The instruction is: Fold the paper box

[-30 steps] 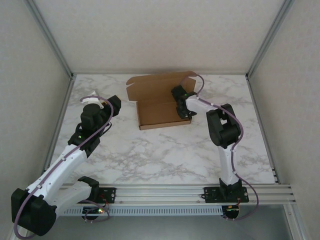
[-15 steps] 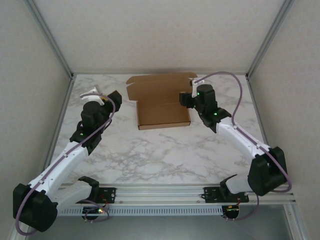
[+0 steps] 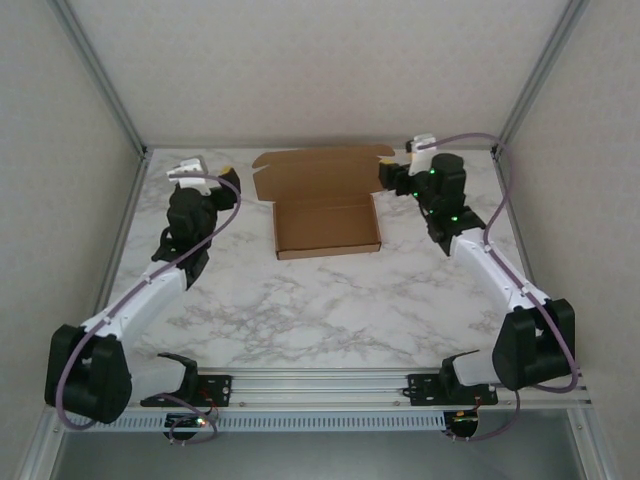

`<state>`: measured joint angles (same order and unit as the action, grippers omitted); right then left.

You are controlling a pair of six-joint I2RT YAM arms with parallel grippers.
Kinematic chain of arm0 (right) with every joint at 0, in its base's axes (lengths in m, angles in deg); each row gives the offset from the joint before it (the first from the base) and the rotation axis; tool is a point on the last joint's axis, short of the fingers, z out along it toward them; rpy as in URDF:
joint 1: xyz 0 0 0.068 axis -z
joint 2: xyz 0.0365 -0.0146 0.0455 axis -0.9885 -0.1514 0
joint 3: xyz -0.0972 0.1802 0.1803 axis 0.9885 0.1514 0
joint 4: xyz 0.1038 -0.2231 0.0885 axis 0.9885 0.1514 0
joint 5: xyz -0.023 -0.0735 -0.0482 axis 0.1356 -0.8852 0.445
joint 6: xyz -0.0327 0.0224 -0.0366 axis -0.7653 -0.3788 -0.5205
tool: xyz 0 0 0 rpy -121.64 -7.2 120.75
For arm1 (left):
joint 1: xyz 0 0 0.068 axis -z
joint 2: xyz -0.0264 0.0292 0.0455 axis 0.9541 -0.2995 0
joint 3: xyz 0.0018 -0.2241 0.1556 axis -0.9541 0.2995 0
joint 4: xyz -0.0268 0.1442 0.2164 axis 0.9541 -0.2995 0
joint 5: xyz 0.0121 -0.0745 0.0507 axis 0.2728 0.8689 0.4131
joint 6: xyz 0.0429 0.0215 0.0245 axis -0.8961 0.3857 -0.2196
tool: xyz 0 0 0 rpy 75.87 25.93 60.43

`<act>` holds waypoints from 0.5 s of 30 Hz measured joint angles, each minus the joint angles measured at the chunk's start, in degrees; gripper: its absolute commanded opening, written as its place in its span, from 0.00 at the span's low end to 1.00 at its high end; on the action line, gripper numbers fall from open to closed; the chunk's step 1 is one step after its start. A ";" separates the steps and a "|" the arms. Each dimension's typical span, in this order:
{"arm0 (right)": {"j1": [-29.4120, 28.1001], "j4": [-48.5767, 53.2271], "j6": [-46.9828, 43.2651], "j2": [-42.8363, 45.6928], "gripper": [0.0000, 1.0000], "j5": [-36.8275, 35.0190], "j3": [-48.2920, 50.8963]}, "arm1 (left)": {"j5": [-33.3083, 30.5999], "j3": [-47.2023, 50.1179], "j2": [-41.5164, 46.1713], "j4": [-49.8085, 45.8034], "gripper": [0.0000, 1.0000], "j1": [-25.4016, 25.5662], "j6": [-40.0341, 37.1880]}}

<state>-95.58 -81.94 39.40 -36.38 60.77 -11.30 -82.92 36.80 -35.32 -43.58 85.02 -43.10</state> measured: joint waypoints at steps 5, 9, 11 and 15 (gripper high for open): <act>5.70 -4.92 -3.10 -4.92 0.71 5.46 0.79 | 5.57 -0.57 -6.97 0.76 0.81 -0.94 -3.61; 8.07 -5.81 -5.31 -9.40 0.76 11.47 1.22 | 8.90 -0.57 -10.12 3.32 0.80 -0.94 -5.97; 9.31 -5.31 -7.13 -11.58 0.78 14.53 1.01 | 10.64 -0.76 -11.80 4.35 0.79 -0.94 -7.50; 10.01 -3.63 -9.60 -15.96 0.79 18.29 -1.77 | 12.76 -2.08 -15.72 5.64 0.78 -0.98 -9.53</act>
<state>-85.57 -85.57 29.80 -52.33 79.07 -13.07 -70.16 34.72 -51.03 -37.95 84.03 -52.63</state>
